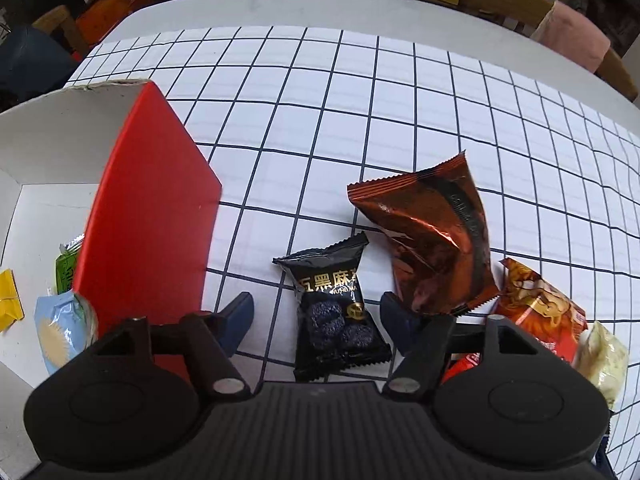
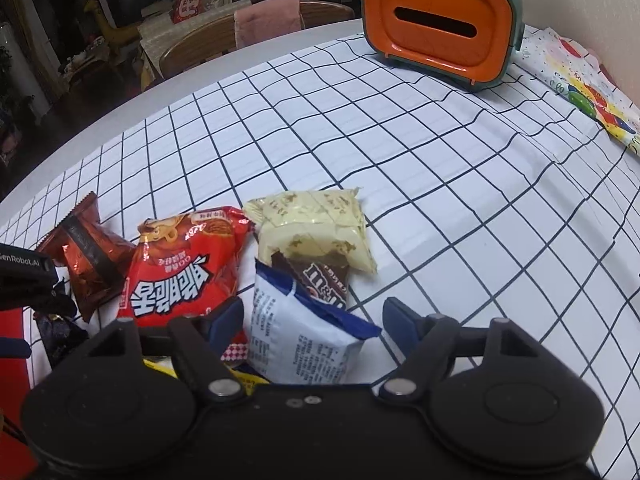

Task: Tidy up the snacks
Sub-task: 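Grasp the black sesame candy pack with the left tool while the right tool grasps the blue-and-white pack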

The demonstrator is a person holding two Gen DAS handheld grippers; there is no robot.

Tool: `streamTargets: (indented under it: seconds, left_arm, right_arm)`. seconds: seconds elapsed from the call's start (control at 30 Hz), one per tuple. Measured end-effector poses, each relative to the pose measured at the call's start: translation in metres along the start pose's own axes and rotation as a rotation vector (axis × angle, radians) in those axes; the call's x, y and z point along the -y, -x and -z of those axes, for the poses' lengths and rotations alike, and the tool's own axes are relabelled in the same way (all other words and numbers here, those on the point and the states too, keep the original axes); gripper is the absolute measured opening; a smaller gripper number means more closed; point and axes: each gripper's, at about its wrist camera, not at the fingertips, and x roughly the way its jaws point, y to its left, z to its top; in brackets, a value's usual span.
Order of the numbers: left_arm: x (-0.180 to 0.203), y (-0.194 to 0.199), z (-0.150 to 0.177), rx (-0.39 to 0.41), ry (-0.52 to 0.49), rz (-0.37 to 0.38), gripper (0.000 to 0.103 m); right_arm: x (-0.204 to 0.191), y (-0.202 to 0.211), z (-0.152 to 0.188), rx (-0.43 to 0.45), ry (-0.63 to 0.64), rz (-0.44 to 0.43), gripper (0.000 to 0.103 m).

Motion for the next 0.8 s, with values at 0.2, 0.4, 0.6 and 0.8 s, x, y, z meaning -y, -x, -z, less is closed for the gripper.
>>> streamTargets:
  seconds: [0.2,0.4,0.6,0.8]
  left_arm:
    - [-0.001,-0.010,-0.003,-0.028,0.003,0.010,0.047]
    - [-0.002,-0.012,-0.001,-0.025,-0.005,0.029,0.036]
    - [-0.009,-0.009,0.005,-0.025,0.000,0.051,0.034]
    - [-0.015,-0.004,0.023,-0.034,-0.004,0.076,0.033]
  right_arm:
    - [0.006,-0.004,-0.002,-0.010,-0.010,-0.022,0.057]
    - [0.012,-0.002,0.000,-0.009,-0.017,-0.053,0.051]
    - [0.025,0.009,0.005,0.000,-0.035,-0.101,0.047]
    - [0.035,0.023,0.008,0.032,-0.027,-0.147,0.038]
